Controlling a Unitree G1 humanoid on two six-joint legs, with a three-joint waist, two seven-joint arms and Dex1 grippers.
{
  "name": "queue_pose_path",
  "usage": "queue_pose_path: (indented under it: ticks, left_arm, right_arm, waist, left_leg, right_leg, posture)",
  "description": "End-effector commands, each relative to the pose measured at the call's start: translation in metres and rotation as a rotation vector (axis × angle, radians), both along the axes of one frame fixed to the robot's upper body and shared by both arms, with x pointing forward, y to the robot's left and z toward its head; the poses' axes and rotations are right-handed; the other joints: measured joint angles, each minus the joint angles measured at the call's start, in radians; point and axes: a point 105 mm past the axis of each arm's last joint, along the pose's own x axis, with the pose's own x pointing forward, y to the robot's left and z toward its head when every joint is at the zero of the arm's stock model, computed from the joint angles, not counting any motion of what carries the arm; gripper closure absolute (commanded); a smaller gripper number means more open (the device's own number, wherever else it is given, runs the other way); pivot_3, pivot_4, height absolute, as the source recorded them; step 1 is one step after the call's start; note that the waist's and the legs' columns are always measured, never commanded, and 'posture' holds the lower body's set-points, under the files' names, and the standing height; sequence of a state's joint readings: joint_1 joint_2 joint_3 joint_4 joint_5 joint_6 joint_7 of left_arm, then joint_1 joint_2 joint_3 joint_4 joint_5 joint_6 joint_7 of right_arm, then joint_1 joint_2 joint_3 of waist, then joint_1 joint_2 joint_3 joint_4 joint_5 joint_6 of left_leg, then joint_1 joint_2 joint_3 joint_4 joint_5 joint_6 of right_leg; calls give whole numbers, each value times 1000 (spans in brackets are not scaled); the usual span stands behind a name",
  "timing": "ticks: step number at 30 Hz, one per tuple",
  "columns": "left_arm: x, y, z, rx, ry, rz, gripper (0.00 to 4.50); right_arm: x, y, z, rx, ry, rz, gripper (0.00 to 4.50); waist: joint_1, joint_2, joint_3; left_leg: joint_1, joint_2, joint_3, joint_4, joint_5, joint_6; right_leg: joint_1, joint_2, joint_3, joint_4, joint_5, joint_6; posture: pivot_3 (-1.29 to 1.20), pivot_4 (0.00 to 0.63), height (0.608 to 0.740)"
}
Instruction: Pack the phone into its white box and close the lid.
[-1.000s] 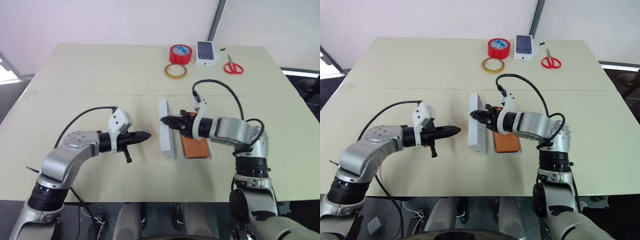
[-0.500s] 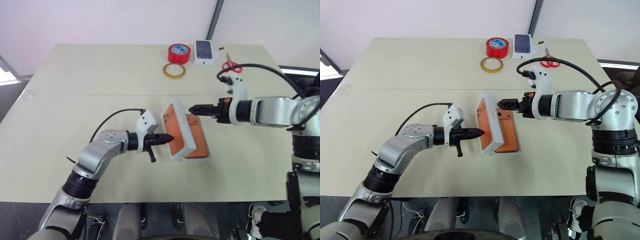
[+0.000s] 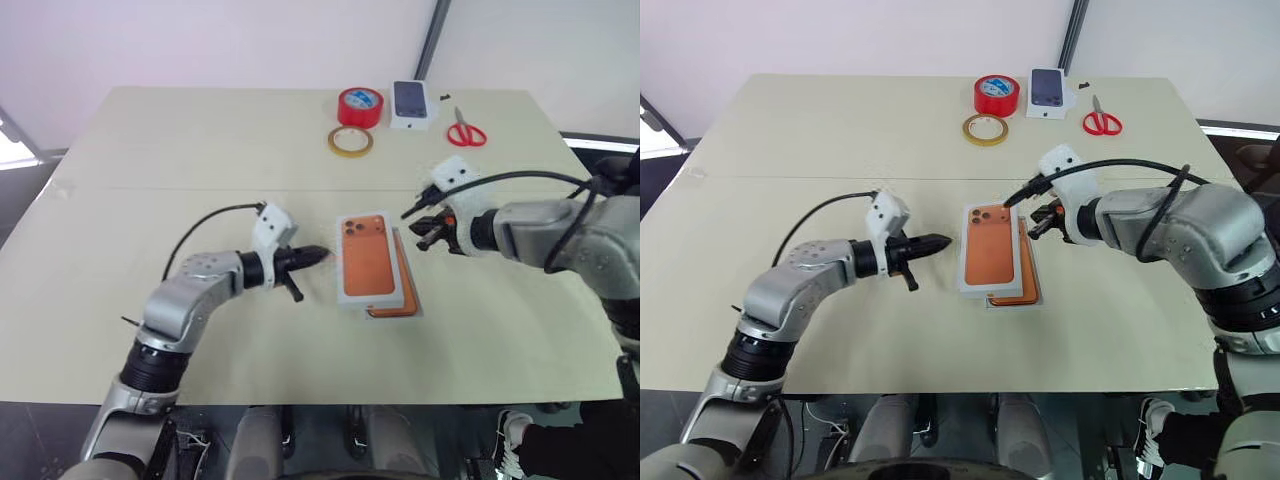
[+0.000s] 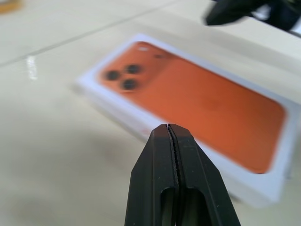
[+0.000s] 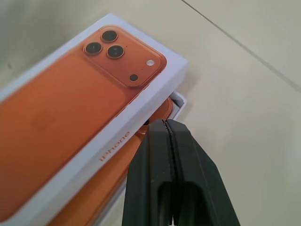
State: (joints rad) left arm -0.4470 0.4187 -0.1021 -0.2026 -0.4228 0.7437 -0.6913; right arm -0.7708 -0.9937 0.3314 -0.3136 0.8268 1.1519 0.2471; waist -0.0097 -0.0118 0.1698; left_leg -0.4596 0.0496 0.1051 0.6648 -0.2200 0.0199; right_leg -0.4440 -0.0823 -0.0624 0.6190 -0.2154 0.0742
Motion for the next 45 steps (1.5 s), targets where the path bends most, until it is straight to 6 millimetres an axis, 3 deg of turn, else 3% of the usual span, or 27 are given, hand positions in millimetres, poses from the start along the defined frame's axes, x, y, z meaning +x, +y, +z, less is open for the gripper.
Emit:
queue_pose_path:
  ticks: [1, 6, 18, 29, 37, 45]
  left_arm:
    - [7, 6, 1, 57, -14, 43, 4500]
    - [8, -13, -20, 153, 8, -19, 4500]
    - [-7, -59, -19, 156, -2, -172, 4500]
    - [-20, -71, -11, 137, -22, -236, 4500]
    - [-15, -70, -11, 140, -27, -229, 4500]
    - [-13, -70, -12, 140, -22, -226, 4500]
  right_arm:
    - [2, 5, 0, -70, -73, 71, 4463]
    - [7, 10, -10, -101, -73, 114, 4463]
    - [5, 20, -18, -139, -70, 184, 4463]
    - [-10, 10, -21, -134, -16, 186, 4463]
    - [-23, 2, -28, -127, 30, 171, 4463]
    - [-21, -8, -30, -139, 34, 131, 4463]
  waist:
    - [2, 0, 0]
    - [4, 0, 0]
    - [2, 0, 0]
    - [6, 0, 0]
    - [21, -1, 0]
    - [21, -1, 0]
  left_leg:
    - [0, 0, 0, 0, 0, 0]
    - [0, -1, 1, 0, 0, 0]
    - [0, -1, 1, 0, 0, 0]
    - [0, -1, 1, 1, 0, 0]
    - [1, -1, 1, 1, 0, 0]
    - [0, -1, 1, 1, 0, 0]
  right_leg:
    - [0, 0, 0, 0, 0, 0]
    - [0, 0, 0, 0, 0, 0]
    - [0, 0, 0, 0, 0, 0]
    - [0, 0, 0, 0, 0, 0]
    - [1, 0, 0, 0, 0, 0]
    - [1, 0, 0, 0, 0, 0]
  posture:
    - [0, 150, 740]
    - [0, 150, 740]
    - [0, 150, 740]
    - [0, 150, 740]
    - [0, 150, 740]
    - [0, 150, 740]
